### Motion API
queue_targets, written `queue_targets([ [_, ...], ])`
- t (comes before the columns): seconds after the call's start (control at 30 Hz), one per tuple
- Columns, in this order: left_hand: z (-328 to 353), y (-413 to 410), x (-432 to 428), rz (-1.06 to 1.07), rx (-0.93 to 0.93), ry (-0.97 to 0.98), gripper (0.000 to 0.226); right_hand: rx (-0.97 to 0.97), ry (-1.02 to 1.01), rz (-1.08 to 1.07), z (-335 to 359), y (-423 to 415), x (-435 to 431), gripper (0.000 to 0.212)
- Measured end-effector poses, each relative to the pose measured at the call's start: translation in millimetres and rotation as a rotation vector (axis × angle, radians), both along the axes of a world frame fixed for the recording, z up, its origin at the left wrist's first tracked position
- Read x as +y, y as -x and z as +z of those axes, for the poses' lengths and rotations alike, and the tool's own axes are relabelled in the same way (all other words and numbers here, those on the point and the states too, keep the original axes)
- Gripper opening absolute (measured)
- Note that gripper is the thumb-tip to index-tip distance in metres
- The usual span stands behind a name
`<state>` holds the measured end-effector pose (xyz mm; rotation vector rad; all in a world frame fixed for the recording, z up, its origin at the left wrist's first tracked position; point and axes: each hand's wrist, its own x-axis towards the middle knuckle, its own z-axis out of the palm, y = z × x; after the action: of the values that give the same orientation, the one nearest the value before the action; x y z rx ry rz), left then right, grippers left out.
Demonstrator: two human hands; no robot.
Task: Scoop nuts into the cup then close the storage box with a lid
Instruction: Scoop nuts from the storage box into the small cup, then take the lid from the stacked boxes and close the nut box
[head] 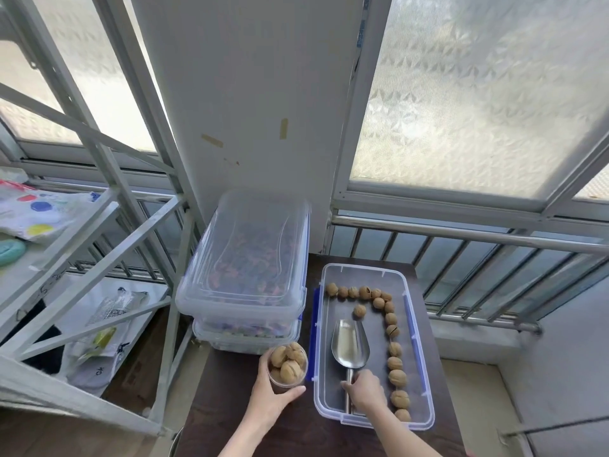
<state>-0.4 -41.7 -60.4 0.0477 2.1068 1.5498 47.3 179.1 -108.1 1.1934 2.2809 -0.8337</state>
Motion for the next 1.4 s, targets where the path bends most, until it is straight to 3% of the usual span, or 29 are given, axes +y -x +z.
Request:
queue_targets([
  [0.1,12,2,-14,-0.057,-0.066,0.053,0.14,-0.001,0.009,0.05,18,0,3,0.041],
  [0.17,33,8,-31,-0.078,-0.068,0.105,0.146,0.011,-0.015,0.089,40,2,8,0.04],
  [0.27,93,19,-58,-0.088,-0.036,0.105,0.131,0.144,-0.101,0.121,85,16,14,0.035],
  [0.4,167,53,-78,0.011,0.182,0.037,0.058,0.506,-0.029,0.166,148,55,-6,0.025],
  [0.47,183,80,-82,0.11,0.331,0.088,0.042,0.645,0.073,0.152,173,78,-26,0.029],
  [0.57,187,118,-80,0.168,0.427,0.243,0.044,0.723,0.141,0.138,198,107,-55,0.039],
  [0.77,139,182,-80,0.092,0.342,0.487,0.048,0.643,0.132,0.086,205,122,-83,0.067],
  [0.97,104,196,-84,0.13,0.281,0.515,0.053,0.582,0.199,0.058,191,116,-92,0.071],
  [1.13,145,161,-76,0.194,0.267,0.397,0.04,0.613,0.221,0.038,187,117,-96,0.072],
  [1.4,157,147,-73,0.271,0.245,0.285,0.055,0.746,0.258,-0.039,194,113,-97,0.069],
])
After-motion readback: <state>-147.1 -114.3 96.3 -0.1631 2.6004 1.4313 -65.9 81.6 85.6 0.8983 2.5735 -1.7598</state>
